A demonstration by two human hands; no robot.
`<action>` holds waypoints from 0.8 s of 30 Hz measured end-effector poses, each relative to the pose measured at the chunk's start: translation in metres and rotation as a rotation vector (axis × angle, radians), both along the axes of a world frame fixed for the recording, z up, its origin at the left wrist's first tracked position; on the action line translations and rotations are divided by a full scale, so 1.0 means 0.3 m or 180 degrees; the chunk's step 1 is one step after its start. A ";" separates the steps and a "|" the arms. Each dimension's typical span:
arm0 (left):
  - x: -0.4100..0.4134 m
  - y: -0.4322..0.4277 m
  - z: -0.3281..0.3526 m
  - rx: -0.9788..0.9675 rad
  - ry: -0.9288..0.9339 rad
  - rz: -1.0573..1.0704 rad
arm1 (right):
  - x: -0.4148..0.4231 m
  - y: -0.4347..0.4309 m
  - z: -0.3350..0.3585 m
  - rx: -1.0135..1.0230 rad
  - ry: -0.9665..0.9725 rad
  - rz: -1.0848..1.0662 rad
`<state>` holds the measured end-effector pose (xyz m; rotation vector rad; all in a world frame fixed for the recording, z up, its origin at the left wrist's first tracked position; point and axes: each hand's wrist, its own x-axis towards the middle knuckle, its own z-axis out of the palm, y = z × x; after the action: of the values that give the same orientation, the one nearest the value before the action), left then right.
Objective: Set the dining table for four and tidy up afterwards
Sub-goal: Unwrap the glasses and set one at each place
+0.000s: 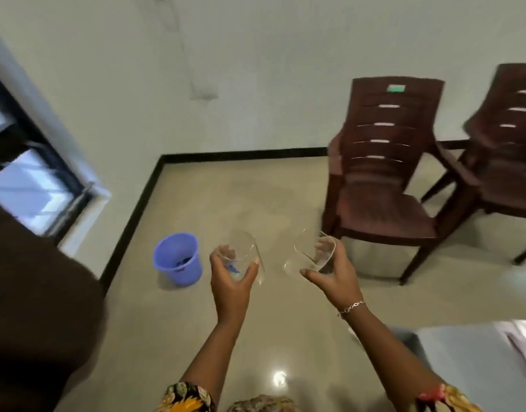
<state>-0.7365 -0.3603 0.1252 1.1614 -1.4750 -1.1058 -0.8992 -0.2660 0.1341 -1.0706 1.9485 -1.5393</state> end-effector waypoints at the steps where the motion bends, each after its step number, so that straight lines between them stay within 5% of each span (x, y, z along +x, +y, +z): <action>1: -0.083 -0.026 0.010 -0.0044 0.0009 -0.0211 | -0.061 0.001 0.006 -0.0046 0.0008 -0.0163; 16: -1.148 -0.409 0.066 -0.0290 -0.0263 -0.3185 | -0.764 -0.089 -0.001 0.0032 -0.0186 -0.2769; 24: -1.486 -0.270 0.087 -0.0380 -0.0214 -0.4377 | -0.873 0.019 0.024 0.0149 -0.0089 -0.3798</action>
<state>-1.1824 -0.4414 0.1514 -0.0837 -2.3978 -1.7735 -1.1612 -0.2601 0.1415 0.2974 2.7433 -1.9380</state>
